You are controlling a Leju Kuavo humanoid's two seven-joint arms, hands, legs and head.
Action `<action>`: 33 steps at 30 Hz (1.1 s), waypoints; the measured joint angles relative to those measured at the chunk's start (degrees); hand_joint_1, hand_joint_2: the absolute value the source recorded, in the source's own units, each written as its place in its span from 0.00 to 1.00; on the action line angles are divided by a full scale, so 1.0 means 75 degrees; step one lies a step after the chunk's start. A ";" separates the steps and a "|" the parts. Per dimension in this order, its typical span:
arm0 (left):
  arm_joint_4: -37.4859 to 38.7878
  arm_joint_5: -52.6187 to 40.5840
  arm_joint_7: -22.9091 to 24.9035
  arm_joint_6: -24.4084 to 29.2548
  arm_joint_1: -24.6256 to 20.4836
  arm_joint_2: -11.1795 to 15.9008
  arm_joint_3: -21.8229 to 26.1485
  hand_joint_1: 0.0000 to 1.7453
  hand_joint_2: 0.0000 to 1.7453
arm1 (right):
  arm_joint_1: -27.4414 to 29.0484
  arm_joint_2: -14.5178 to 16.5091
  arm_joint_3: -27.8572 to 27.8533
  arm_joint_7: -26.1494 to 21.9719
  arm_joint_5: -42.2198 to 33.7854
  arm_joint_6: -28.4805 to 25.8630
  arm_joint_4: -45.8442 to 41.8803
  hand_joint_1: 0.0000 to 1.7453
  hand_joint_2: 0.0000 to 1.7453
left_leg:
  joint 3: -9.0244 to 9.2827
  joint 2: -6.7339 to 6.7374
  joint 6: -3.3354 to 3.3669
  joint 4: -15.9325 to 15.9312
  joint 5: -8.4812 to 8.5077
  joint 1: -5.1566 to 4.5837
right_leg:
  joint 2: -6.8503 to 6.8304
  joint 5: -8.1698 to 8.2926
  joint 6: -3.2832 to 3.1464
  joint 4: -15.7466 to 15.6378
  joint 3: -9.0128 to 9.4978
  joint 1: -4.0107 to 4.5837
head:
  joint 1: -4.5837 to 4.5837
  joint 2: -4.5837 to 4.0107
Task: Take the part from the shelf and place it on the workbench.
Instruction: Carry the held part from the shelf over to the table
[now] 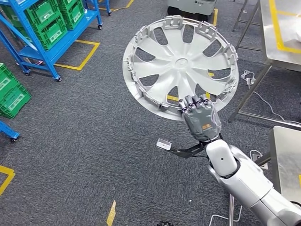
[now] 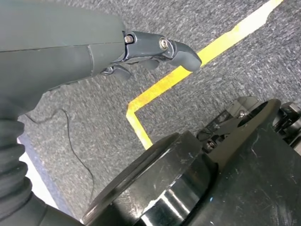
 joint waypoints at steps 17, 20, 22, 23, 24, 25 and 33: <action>0.0017 -0.0039 -0.0127 0.0009 -0.0001 0.0055 0.0002 0.00 1.00 | 0.0347 -0.0191 -0.0238 -0.0089 0.0000 0.0250 -0.0595 1.00 1.00 | -0.0458 -0.0352 -0.0248 0.1173 -0.0259 -0.0031 | 0.0438 0.0519 -0.0411 -0.1909 0.1196 0.0083 | -0.0071 0.0001; 0.0053 -0.0077 -0.0136 0.0017 0.0049 0.0052 -0.0004 0.00 1.00 | 0.0406 -0.0200 -0.0342 -0.0095 0.0001 0.0251 -0.0652 1.00 1.00 | -0.0124 -0.0756 -0.0216 0.0251 0.0052 0.0012 | 0.0668 0.0550 -0.0319 -0.1839 0.1062 0.0064 | -0.0070 0.0001; 0.0060 -0.0092 -0.0142 0.0017 0.0043 0.0045 -0.0009 0.00 1.00 | 0.0483 -0.0232 -0.0417 -0.0107 0.0001 0.0253 -0.0688 1.00 1.00 | -0.0083 -0.0713 -0.0170 0.0089 -0.0024 0.0000 | 0.0789 0.0611 -0.0219 -0.1849 0.0964 0.0033 | -0.0078 0.0001; 0.0059 -0.0103 -0.0145 0.0017 0.0041 0.0039 -0.0013 0.00 1.00 | 0.0534 -0.0258 -0.0457 -0.0117 0.0001 0.0253 -0.0702 1.00 1.00 | -0.0071 -0.0648 -0.0133 0.0049 -0.0014 0.0003 | 0.0756 0.0606 -0.0177 -0.1842 0.0927 0.0028 | -0.0074 0.0001; 0.0060 -0.0115 -0.0149 0.0016 0.0045 0.0033 -0.0023 0.00 1.00 | 0.0574 -0.0278 -0.0490 -0.0127 0.0000 0.0253 -0.0714 1.00 1.00 | -0.0051 -0.0583 -0.0092 0.0013 0.0006 0.0015 | 0.0640 0.0548 -0.0140 -0.1760 0.0869 0.0036 | -0.0060 0.0001; 0.0060 -0.0126 -0.0153 0.0015 0.0049 0.0026 -0.0034 0.00 1.00 | 0.0597 -0.0293 -0.0522 -0.0135 0.0000 0.0253 -0.0726 1.00 1.00 | -0.0033 -0.0505 -0.0050 -0.0019 0.0023 0.0025 | 0.0474 0.0418 -0.0107 -0.1529 0.0746 0.0047 | -0.0047 0.0001; 0.0062 -0.0168 -0.0157 0.0015 0.0081 0.0049 -0.0077 0.00 1.00 | 0.0728 -0.0332 -0.0747 -0.0210 0.0000 0.0272 -0.0807 1.00 1.00 | 0.0065 0.0084 -0.0045 -0.0028 -0.0061 -0.0014 | -0.0243 0.0487 -0.0003 -0.1080 0.0566 0.0027 | -0.0025 0.0001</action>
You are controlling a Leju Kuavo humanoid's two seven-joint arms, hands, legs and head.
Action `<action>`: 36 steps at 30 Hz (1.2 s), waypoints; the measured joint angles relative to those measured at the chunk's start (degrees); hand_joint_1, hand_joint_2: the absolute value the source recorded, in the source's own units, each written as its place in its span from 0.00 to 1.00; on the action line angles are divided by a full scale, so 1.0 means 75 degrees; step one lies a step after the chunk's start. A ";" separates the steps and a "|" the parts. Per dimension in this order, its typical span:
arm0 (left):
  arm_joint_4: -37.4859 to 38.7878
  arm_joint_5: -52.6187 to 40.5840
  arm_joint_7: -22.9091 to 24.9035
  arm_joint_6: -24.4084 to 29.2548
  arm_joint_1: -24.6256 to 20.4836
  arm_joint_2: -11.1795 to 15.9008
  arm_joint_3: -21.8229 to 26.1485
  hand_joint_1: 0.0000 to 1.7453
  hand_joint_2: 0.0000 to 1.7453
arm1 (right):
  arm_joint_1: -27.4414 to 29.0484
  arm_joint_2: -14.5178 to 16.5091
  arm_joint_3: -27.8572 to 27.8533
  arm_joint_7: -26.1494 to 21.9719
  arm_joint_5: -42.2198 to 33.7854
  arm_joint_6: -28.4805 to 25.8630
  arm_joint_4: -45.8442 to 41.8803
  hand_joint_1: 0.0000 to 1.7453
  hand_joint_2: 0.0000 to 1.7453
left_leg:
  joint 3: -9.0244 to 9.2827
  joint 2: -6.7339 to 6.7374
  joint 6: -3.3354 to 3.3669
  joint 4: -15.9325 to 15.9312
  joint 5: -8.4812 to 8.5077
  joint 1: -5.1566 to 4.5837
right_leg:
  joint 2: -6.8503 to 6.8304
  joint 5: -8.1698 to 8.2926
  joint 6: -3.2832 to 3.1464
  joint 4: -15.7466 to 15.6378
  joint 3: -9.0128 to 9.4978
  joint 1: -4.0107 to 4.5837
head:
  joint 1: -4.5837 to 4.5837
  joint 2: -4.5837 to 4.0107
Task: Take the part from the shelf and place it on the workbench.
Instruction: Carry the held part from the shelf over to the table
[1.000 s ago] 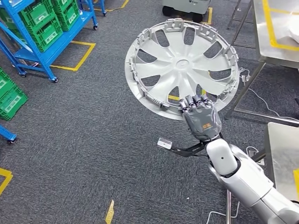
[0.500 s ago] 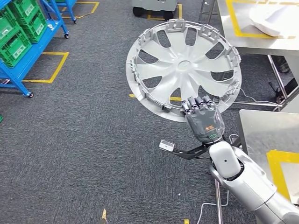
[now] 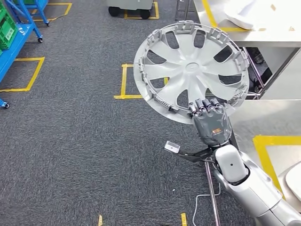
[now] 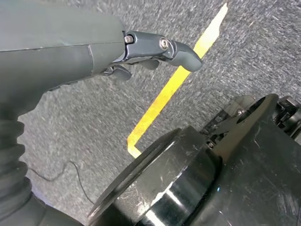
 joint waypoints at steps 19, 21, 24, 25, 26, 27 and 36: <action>0.0028 -0.0219 -0.0099 -0.0020 0.0022 0.0085 -0.0181 0.00 1.00 | 0.0348 -0.0399 -0.0274 0.0449 0.0001 -0.0073 -0.0256 1.00 1.00 | 0.0027 -0.0691 -0.0038 0.0102 -0.0016 -0.0099 | 0.0894 0.0168 -0.0284 -0.0771 0.0430 0.0062 | -0.0076 0.0001; 0.0028 -0.0245 -0.0101 -0.0020 0.0019 0.0077 -0.0215 0.00 1.00 | 0.0403 -0.0510 -0.0265 0.0528 0.0001 -0.0093 -0.0262 1.00 1.00 | 0.0059 -0.0576 0.0041 -0.0018 -0.0006 -0.0080 | 0.0874 0.0165 -0.0201 -0.0755 0.0340 0.0054 | -0.0073 0.0001; 0.0028 -0.0254 -0.0106 -0.0020 0.0042 0.0072 -0.0255 0.00 1.00 | 0.0440 -0.0613 -0.0217 0.0636 0.0002 -0.0127 -0.0268 1.00 1.00 | 0.0084 -0.0387 0.0118 -0.0106 0.0057 -0.0056 | 0.0453 -0.0321 -0.0099 0.0107 -0.0093 0.0054 | -0.0032 0.0000; 0.0029 -0.0255 -0.0107 -0.0020 0.0053 0.0073 -0.0268 0.00 1.00 | 0.0445 -0.0640 -0.0199 0.0676 0.0002 -0.0136 -0.0267 1.00 1.00 | 0.0081 -0.0322 0.0123 -0.0104 0.0057 -0.0057 | 0.0359 -0.0529 -0.0062 0.0609 -0.0322 0.0039 | -0.0023 0.0000; 0.0030 -0.0255 -0.0109 -0.0021 0.0060 0.0073 -0.0281 0.00 1.00 | 0.0455 -0.0665 -0.0178 0.0711 0.0002 -0.0142 -0.0264 1.00 1.00 | 0.0081 -0.0251 0.0122 -0.0102 0.0054 -0.0057 | 0.0311 -0.0653 -0.0030 0.1015 -0.0516 0.0019 | -0.0022 -0.0001; 0.0031 -0.0256 -0.0109 -0.0023 0.0063 0.0072 -0.0292 0.00 1.00 | 0.0466 -0.0694 -0.0155 0.0739 0.0002 -0.0145 -0.0262 1.00 1.00 | 0.0084 -0.0180 0.0120 -0.0100 0.0047 -0.0057 | 0.0283 -0.0659 -0.0004 0.1207 -0.0612 0.0000 | -0.0021 -0.0001; 0.0031 -0.0302 -0.0109 -0.0117 0.0049 0.0096 -0.0316 0.00 1.00 | 0.0532 -0.0810 -0.0071 0.0948 0.0003 -0.0298 -0.0213 1.00 1.00 | 0.0201 0.0288 -0.0121 -0.0058 -0.0153 -0.0115 | 0.0025 0.0081 -0.0257 -0.0805 0.0481 0.0058 | -0.0025 0.0001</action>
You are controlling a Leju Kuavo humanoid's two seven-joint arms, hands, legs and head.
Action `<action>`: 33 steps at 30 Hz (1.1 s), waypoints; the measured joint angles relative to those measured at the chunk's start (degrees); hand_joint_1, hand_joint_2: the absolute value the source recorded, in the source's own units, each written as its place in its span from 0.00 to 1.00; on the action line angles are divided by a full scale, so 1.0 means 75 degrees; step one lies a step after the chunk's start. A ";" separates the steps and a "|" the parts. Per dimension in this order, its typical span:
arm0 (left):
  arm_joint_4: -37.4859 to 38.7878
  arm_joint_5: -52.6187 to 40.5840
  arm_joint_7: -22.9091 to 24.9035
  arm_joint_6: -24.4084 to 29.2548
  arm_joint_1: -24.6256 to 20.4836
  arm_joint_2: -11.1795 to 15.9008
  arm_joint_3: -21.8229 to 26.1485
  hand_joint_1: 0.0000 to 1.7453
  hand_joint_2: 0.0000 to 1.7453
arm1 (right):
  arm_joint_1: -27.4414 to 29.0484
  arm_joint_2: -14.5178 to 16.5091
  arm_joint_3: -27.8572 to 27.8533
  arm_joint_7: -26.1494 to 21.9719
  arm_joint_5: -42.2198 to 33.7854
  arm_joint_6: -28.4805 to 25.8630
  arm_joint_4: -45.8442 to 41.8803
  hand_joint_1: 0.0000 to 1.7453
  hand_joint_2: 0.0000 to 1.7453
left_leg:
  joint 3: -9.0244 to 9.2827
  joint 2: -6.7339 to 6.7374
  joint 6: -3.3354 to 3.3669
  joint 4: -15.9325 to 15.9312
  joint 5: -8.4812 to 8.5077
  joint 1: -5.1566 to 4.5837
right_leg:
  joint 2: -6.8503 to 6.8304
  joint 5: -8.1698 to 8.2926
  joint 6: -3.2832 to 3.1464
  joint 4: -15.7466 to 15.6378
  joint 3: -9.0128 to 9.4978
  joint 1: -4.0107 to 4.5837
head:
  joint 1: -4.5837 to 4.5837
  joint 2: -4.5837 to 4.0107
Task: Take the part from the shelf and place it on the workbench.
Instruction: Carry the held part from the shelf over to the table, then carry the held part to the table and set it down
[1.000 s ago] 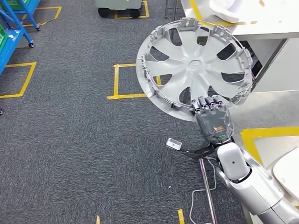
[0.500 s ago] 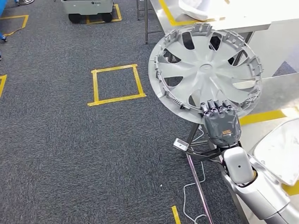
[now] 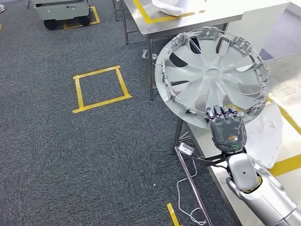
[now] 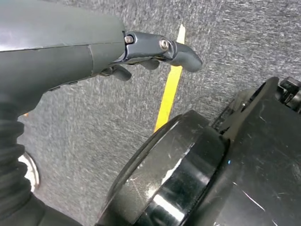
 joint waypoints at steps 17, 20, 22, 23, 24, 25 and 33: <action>0.0021 -0.0033 0.0009 -0.0032 0.0006 -0.0025 -0.0059 0.00 1.00 | 0.0095 -0.0065 0.0059 0.0153 0.0000 -0.0240 0.0283 1.00 1.00 | -0.0164 -0.0826 0.0283 -0.0095 0.0263 -0.0017 | 0.0780 -0.0105 0.0051 0.0250 -0.0261 0.0053 | -0.0020 -0.0001; 0.0023 -0.0037 0.0012 -0.0033 0.0038 -0.0032 -0.0077 0.00 1.00 | 0.0085 -0.0069 0.0066 0.0169 0.0000 -0.0280 0.0336 1.00 1.00 | -0.0144 -0.0597 0.0315 -0.0138 0.0276 -0.0013 | 0.0350 -0.0723 0.0164 0.1558 -0.0871 0.0013 | 0.0026 -0.0001; 0.0023 -0.0038 0.0012 -0.0034 0.0043 -0.0033 -0.0095 0.00 1.00 | 0.0108 -0.0069 0.0071 0.0177 0.0000 -0.0287 0.0380 1.00 1.00 | -0.0134 -0.0436 0.0301 -0.0136 0.0254 0.0001 | 0.0261 -0.0762 0.0258 0.1995 -0.1080 -0.0054 | 0.0027 -0.0002; 0.0023 -0.0039 0.0012 -0.0034 0.0044 -0.0036 -0.0102 0.00 1.00 | 0.0121 -0.0069 0.0072 0.0179 0.0000 -0.0287 0.0401 1.00 1.00 | -0.0121 -0.0362 0.0279 -0.0133 0.0237 0.0016 | 0.0216 -0.0590 0.0302 0.1785 -0.0972 -0.0089 | 0.0026 -0.0002; 0.0023 -0.0041 0.0012 -0.0034 0.0044 -0.0039 -0.0106 0.00 1.00 | 0.0130 -0.0069 0.0072 0.0185 0.0000 -0.0288 0.0415 1.00 1.00 | -0.0098 -0.0293 0.0247 -0.0130 0.0212 0.0030 | 0.0124 -0.0336 0.0343 0.1319 -0.0725 -0.0123 | 0.0026 -0.0002; 0.0024 -0.0046 0.0012 -0.0035 0.0047 -0.0037 -0.0107 0.00 1.00 | 0.0132 -0.0069 0.0072 0.0197 0.0000 -0.0289 0.0426 1.00 1.00 | -0.0073 -0.0229 0.0205 -0.0125 0.0180 0.0024 | -0.0051 -0.0151 0.0382 0.0807 -0.0438 -0.0121 | 0.0030 -0.0001; 0.0034 -0.0080 0.0017 -0.0028 0.0044 -0.0007 -0.0114 0.00 1.00 | 0.0159 -0.0069 0.0087 0.0248 0.0000 -0.0333 0.0466 1.00 1.00 | -0.0199 -0.0279 -0.0064 0.0531 -0.0380 0.0002 | 0.0009 -0.0067 -0.0031 -0.0040 0.0097 -0.0093 | -0.0042 -0.0001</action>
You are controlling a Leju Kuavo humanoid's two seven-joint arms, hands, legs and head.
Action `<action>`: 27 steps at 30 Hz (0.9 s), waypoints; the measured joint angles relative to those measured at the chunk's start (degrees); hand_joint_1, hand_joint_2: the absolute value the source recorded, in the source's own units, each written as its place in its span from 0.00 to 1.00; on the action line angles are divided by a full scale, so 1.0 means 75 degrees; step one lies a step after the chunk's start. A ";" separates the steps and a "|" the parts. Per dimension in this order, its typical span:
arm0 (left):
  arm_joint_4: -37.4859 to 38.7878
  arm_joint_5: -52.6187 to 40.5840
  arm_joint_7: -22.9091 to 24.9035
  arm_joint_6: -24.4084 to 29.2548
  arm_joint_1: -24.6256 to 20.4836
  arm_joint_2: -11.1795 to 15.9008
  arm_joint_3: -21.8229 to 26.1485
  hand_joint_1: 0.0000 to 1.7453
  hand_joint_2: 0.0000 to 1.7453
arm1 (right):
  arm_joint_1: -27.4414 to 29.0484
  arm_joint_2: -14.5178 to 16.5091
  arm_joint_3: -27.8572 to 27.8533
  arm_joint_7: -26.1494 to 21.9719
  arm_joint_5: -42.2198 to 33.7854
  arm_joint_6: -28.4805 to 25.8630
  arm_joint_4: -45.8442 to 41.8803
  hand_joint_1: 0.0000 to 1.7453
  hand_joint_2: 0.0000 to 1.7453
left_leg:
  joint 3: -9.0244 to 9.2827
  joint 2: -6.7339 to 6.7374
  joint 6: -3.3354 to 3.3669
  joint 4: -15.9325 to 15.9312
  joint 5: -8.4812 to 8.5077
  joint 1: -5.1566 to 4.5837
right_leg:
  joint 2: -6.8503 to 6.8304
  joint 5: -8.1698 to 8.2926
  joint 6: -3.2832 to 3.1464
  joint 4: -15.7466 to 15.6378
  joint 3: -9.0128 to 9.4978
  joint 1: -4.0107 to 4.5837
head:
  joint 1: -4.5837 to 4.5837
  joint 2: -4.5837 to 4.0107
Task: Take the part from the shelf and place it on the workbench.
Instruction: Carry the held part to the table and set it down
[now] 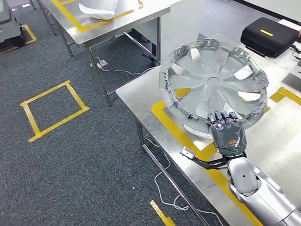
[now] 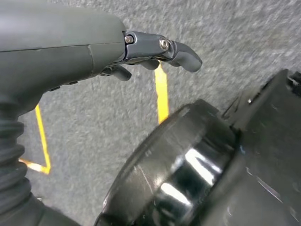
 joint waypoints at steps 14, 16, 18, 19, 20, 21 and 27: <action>0.0009 0.0004 0.0002 -0.0004 -0.0042 -0.0032 0.0001 0.00 1.00 | 0.0072 -0.0006 0.0033 -0.0020 0.0000 0.0023 0.0074 1.00 1.00 | -0.0118 -0.0595 0.0294 -0.0578 0.0737 0.0002 | 0.0757 -0.0065 0.0156 0.0123 -0.0151 0.0033 | 0.0009 0.0000; 0.0009 0.0005 0.0003 -0.0004 -0.0029 -0.0040 0.0000 0.00 1.00 | 0.0052 -0.0006 0.0031 -0.0048 0.0000 0.0055 0.0074 1.00 1.00 | -0.0098 -0.0457 0.0343 -0.0631 0.0770 0.0016 | 0.0416 -0.0462 0.0217 0.0816 -0.0483 0.0040 | 0.0037 -0.0001; 0.0009 0.0009 0.0003 -0.0005 -0.0013 -0.0041 0.0000 0.00 1.00 | 0.0040 -0.0006 0.0031 -0.0060 0.0000 0.0093 0.0074 1.00 1.00 | -0.0097 -0.0316 0.0358 -0.0630 0.0764 0.0014 | 0.0276 -0.0849 0.0283 0.1777 -0.0916 0.0017 | 0.0046 -0.0001; 0.0009 0.0009 0.0003 -0.0006 -0.0010 -0.0042 0.0000 0.00 1.00 | 0.0047 -0.0006 0.0032 -0.0068 0.0000 0.0110 0.0074 1.00 1.00 | -0.0093 -0.0245 0.0358 -0.0629 0.0757 0.0016 | 0.0254 -0.0885 0.0312 0.2024 -0.1030 0.0003 | 0.0047 -0.0001; 0.0009 0.0008 0.0003 -0.0007 -0.0008 -0.0046 0.0000 0.00 1.00 | 0.0054 -0.0006 0.0033 -0.0079 0.0000 0.0122 0.0074 1.00 1.00 | -0.0086 -0.0176 0.0350 -0.0627 0.0747 0.0020 | 0.0227 -0.0780 0.0337 0.1975 -0.1001 -0.0008 | 0.0049 -0.0001; 0.0009 0.0008 0.0003 -0.0007 -0.0008 -0.0052 0.0000 0.00 1.00 | 0.0059 -0.0006 0.0031 -0.0092 0.0000 0.0127 0.0073 1.00 1.00 | -0.0070 -0.0110 0.0332 -0.0625 0.0732 0.0027 | 0.0174 -0.0556 0.0356 0.1618 -0.0814 -0.0019 | 0.0047 -0.0001; 0.0013 0.0020 0.0008 -0.0004 0.0011 -0.0037 0.0000 0.00 1.00 | 0.0059 0.0000 -0.0004 -0.0152 0.0000 0.0184 0.0024 1.00 1.00 | -0.0008 0.0236 0.0151 -0.0567 0.0624 -0.0064 | -0.0215 -0.0061 0.0137 -0.0036 0.0093 0.0068 | 0.0031 0.0001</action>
